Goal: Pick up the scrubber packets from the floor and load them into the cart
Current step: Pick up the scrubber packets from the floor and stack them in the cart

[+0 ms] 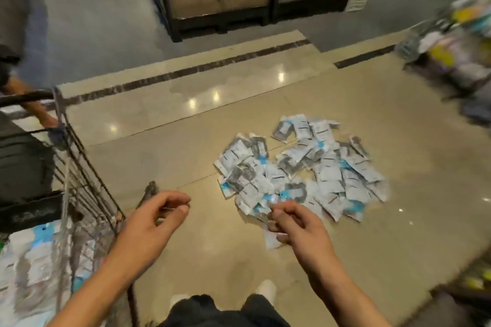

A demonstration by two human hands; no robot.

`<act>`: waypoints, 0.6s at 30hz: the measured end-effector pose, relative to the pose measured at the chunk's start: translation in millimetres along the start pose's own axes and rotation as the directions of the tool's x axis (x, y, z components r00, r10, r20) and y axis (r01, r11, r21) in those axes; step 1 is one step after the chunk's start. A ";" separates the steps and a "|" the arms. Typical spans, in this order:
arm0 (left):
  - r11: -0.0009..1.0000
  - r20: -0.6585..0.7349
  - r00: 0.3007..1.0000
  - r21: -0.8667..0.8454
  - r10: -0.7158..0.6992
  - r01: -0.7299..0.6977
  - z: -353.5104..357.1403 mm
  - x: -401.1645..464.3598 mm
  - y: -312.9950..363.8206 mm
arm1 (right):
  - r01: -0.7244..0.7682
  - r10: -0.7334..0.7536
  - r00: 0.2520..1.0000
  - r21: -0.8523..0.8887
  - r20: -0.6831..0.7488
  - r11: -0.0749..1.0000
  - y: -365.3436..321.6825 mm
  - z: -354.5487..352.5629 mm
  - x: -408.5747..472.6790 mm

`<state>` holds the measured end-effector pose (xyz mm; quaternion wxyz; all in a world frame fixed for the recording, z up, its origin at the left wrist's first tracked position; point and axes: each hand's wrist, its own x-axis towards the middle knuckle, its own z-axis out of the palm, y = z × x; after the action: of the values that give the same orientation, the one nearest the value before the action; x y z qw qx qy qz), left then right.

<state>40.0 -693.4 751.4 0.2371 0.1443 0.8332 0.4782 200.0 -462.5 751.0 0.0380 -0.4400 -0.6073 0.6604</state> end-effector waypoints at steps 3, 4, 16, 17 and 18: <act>1.000 0.092 0.996 -0.018 0.011 -0.009 45.4 2.2 19.8 | -0.002 0.009 0.995 0.077 -0.095 0.997 11.6 -48.2 -4.6; 1.000 0.124 0.992 -0.015 0.020 -0.018 59.6 4.3 24.2 | -0.005 0.017 0.992 0.095 -0.126 0.995 15.4 -62.5 -6.4; 0.993 0.488 0.873 0.088 0.024 -0.077 191.0 68.1 69.7 | -0.070 0.178 0.891 0.261 -0.418 0.963 43.5 -162.0 -17.1; 0.993 0.515 0.857 0.090 0.025 -0.082 200.3 77.5 73.5 | -0.080 0.199 0.875 0.273 -0.441 0.959 44.0 -166.1 -14.9; 0.991 0.540 0.841 0.094 0.031 -0.096 209.0 87.4 78.8 | -0.093 0.223 0.858 0.287 -0.463 0.953 43.6 -169.5 -12.0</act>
<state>78.6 -460.9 707.2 0.4362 0.3137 0.7547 0.3766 334.7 -350.5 742.2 0.1918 -0.6332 -0.4495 0.6002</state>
